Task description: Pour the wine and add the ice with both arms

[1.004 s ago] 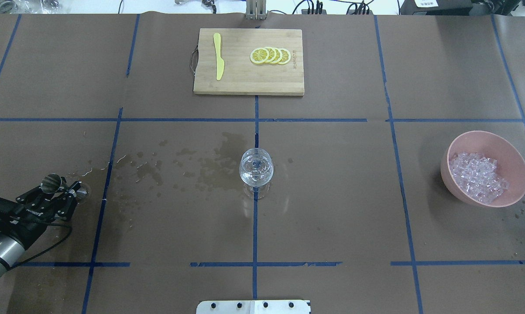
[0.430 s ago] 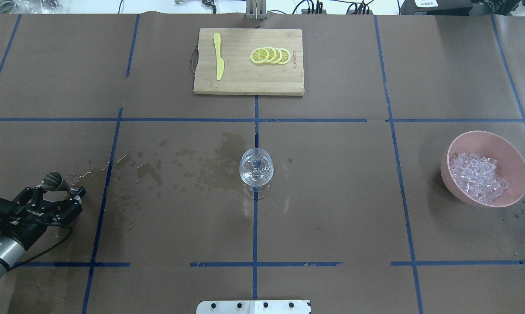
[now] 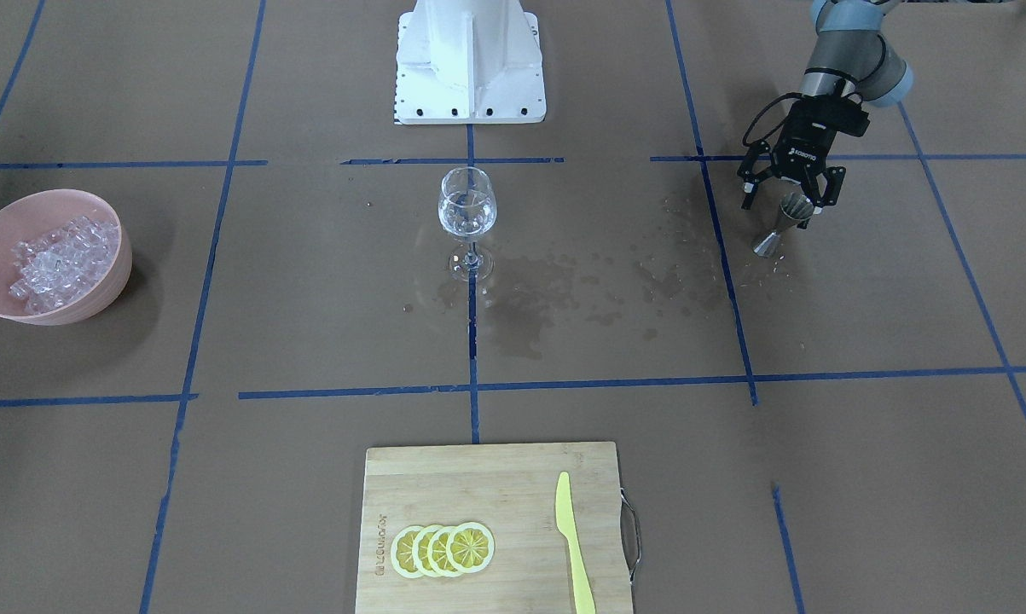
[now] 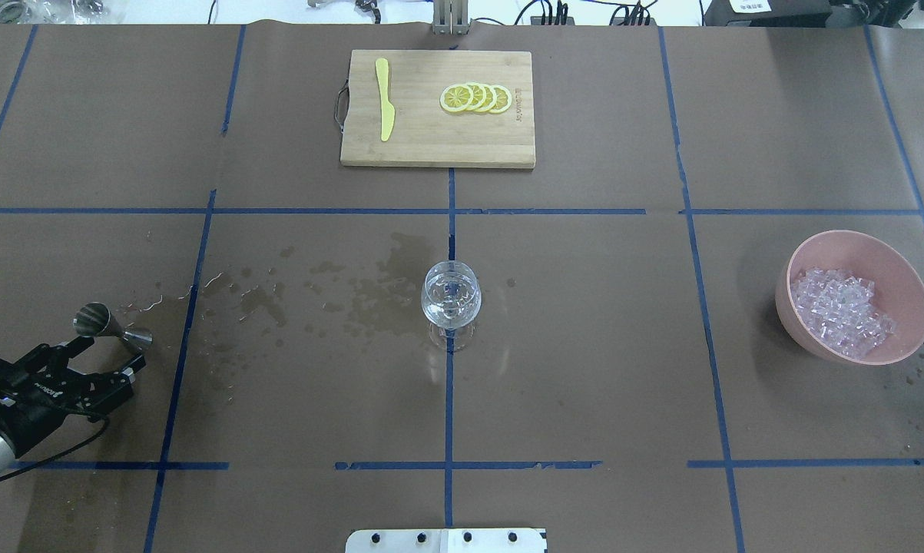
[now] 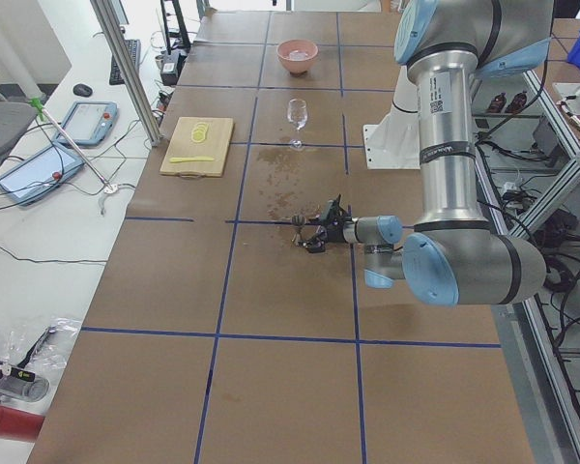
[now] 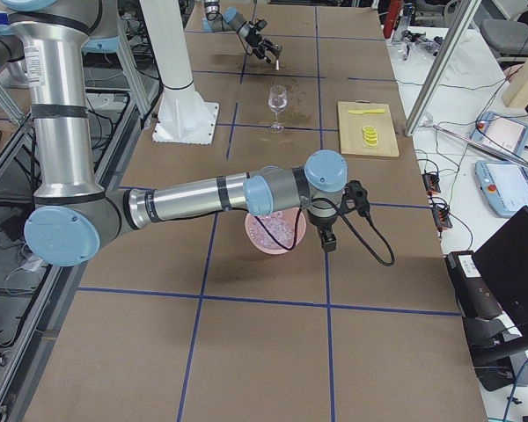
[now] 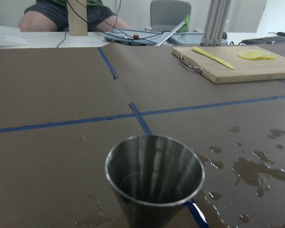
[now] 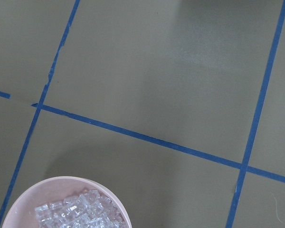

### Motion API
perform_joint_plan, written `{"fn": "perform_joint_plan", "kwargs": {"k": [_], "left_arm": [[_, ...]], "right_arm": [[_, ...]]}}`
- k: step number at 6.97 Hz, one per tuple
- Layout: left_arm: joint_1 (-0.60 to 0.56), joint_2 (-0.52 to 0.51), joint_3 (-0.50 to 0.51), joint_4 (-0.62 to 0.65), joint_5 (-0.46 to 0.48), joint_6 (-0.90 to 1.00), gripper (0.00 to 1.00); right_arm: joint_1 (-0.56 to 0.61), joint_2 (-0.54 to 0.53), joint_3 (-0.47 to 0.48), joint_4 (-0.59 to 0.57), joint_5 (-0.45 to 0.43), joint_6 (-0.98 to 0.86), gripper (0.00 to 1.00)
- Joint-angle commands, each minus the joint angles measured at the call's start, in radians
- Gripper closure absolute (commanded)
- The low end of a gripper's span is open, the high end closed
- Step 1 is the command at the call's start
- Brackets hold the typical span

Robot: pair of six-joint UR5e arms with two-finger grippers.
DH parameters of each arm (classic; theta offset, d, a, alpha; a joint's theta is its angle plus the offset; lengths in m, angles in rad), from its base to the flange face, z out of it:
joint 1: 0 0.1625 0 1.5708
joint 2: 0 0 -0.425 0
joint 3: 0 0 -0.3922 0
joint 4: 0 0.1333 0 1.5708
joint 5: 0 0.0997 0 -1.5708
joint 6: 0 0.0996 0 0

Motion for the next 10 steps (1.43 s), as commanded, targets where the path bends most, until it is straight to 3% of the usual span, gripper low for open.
{"fn": "perform_joint_plan", "kwargs": {"k": [1,3,5,6,7,8,9,10], "left_arm": [[-0.003,0.123,-0.079,0.071,-0.144,0.003,0.01],[-0.012,0.213,-0.135,0.115,-0.366,0.003,0.00],[-0.036,0.281,-0.127,0.101,-0.396,0.019,0.01],[-0.121,0.280,-0.120,0.101,-0.482,0.069,0.01],[-0.251,0.268,-0.103,0.101,-0.667,0.135,0.01],[-0.499,0.219,-0.091,0.119,-0.877,0.229,0.01],[-0.700,0.159,-0.042,0.145,-1.066,0.302,0.00],[-0.863,0.081,-0.032,0.265,-1.253,0.301,0.00]], "right_arm": [[-0.001,-0.002,-0.011,-0.002,0.000,-0.002,0.00],[-0.005,-0.005,0.003,0.002,0.003,0.063,0.00],[-0.097,-0.028,0.116,0.002,0.003,0.261,0.00],[-0.134,-0.041,0.163,0.003,0.003,0.321,0.00],[-0.186,-0.045,0.206,0.003,-0.002,0.360,0.00],[-0.224,-0.058,0.240,0.009,-0.032,0.380,0.00],[-0.269,-0.098,0.241,0.068,-0.055,0.453,0.00],[-0.353,-0.186,0.239,0.224,-0.168,0.526,0.00]]}}
